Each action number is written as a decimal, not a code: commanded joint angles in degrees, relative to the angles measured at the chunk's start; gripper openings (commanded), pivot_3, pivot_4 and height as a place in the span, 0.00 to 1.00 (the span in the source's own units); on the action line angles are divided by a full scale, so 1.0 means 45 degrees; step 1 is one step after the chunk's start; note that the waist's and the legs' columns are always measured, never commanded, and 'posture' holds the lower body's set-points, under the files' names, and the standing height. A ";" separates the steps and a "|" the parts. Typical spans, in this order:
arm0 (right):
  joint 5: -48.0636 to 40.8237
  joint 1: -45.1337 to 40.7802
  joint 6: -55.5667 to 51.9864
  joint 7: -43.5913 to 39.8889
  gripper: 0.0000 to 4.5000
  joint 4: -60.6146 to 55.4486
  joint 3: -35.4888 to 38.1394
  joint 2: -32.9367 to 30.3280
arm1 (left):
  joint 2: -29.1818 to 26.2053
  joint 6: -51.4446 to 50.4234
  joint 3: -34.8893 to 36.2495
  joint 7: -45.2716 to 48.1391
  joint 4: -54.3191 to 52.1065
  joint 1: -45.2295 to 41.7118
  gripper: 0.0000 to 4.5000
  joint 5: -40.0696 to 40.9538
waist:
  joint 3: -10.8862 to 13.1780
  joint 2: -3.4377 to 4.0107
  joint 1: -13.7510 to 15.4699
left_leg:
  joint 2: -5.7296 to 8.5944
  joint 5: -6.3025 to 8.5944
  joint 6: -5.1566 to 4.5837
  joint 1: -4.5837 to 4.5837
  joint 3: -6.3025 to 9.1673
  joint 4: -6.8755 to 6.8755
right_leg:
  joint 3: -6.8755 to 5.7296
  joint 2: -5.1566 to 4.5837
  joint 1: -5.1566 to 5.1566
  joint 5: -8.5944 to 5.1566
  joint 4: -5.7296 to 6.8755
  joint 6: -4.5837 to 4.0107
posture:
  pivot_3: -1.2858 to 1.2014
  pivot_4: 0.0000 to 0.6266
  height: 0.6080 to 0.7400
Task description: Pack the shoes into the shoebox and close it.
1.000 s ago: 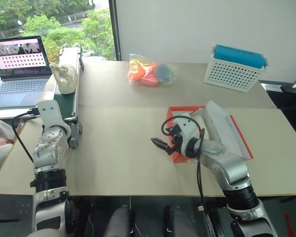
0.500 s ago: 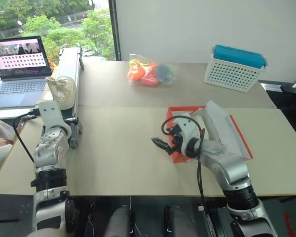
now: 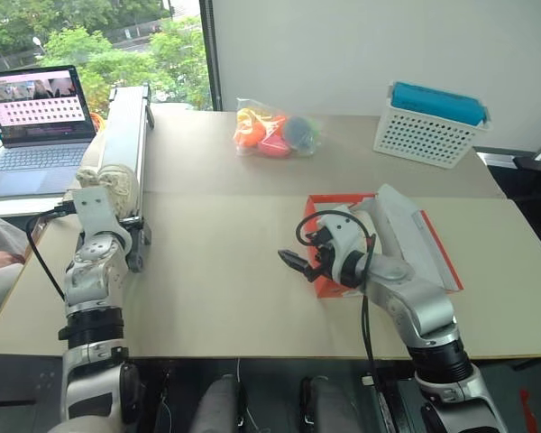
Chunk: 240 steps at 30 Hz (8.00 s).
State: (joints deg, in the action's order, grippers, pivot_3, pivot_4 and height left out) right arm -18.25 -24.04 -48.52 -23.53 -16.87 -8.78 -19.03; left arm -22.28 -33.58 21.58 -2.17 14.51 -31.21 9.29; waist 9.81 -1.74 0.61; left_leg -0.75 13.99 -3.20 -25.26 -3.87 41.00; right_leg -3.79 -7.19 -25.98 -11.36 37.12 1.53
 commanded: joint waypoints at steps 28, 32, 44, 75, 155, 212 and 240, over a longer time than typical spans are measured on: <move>-0.8743 -0.6146 -0.4164 0.5887 1.00 0.2456 0.9205 0.4356 | 0.1833 -0.0402 -0.4655 0.5542 -0.6390 0.0909 0.67 0.3830 | -0.0001 -0.0007 -0.0343 | -0.0018 -0.0008 0.0009 -0.0009 -0.0008 -0.0021 | 0.0023 0.0038 -0.0023 0.0015 0.0012 -0.0016 | 0.52 0.24 0.69; -0.9098 -0.5915 -0.4450 0.6361 1.00 0.2407 0.8819 0.4202 | 0.1855 -0.0298 -0.4559 0.5597 -0.6158 0.0791 0.67 0.3826 | -0.0002 -0.0007 -0.0326 | -0.0015 -0.0008 0.0006 -0.0008 -0.0011 -0.0017 | 0.0027 0.0037 -0.0021 0.0015 0.0009 -0.0015 | 0.52 0.24 0.69; -0.9264 -0.4915 -0.4399 0.6754 1.00 0.2477 0.7721 0.4466 | 0.1926 -0.0251 -0.4585 0.5674 -0.6189 0.0576 0.67 0.3865 | -0.0001 -0.0006 -0.0321 | -0.0016 -0.0007 0.0002 -0.0010 -0.0009 -0.0018 | 0.0029 0.0037 -0.0022 0.0015 0.0005 -0.0014 | 0.52 0.24 0.69; -0.9773 -0.4999 -0.2768 0.7079 0.14 0.3304 0.7068 0.5762 | 0.1841 0.0123 -0.5164 0.5750 -0.6122 0.0855 0.67 0.3077 | 0.0000 -0.0005 -0.0320 | -0.0017 -0.0006 0.0001 -0.0012 -0.0010 -0.0020 | 0.0029 0.0036 -0.0023 0.0015 -0.0001 -0.0014 | 0.52 0.24 0.69; 0.2134 -0.5320 -0.2445 -0.2736 0.13 0.7918 -0.1526 -0.5285 | -0.0465 0.1691 -0.7386 1.0074 -0.7252 0.2245 0.99 0.1950 | -0.0080 0.0041 0.0188 | -0.0007 0.0048 -0.0090 0.0198 0.0035 -0.0023 | -0.0046 -0.0006 0.0316 -0.0011 -0.0231 0.0027 | 0.52 0.24 0.69; 0.3832 -0.4007 -0.3653 -0.1994 0.13 0.8165 0.0974 -0.0729 | -0.0506 0.1134 -0.7147 0.9662 -0.7146 0.1984 0.99 0.1947 | -0.0117 0.0006 -0.0244 | -0.0036 0.0061 -0.0064 0.0258 0.0057 -0.0057 | -0.0051 0.0022 0.0353 -0.0023 -0.0222 0.0019 | 0.52 0.24 0.69; -0.1084 -0.2081 -0.9773 -0.3041 0.66 -0.1540 0.6116 -0.7449 | -0.0290 0.1797 -0.7483 1.0203 -0.6127 0.1573 1.00 0.1770 | -0.0004 0.0164 0.0185 | -0.0008 0.0059 -0.0077 0.0035 0.0039 -0.0045 | -0.0046 0.0000 0.0161 -0.0020 -0.0230 0.0032 | 0.52 0.24 0.69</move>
State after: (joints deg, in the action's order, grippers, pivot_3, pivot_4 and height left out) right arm -19.80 -36.27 -92.08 -34.80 -18.65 17.18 -49.40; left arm -23.72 -27.11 -12.30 43.30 -12.39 -23.13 17.67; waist 9.79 -1.01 1.44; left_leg -0.73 14.26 -3.57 -25.14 -3.65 40.80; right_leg -4.02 -7.23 -25.27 -11.48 36.09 1.72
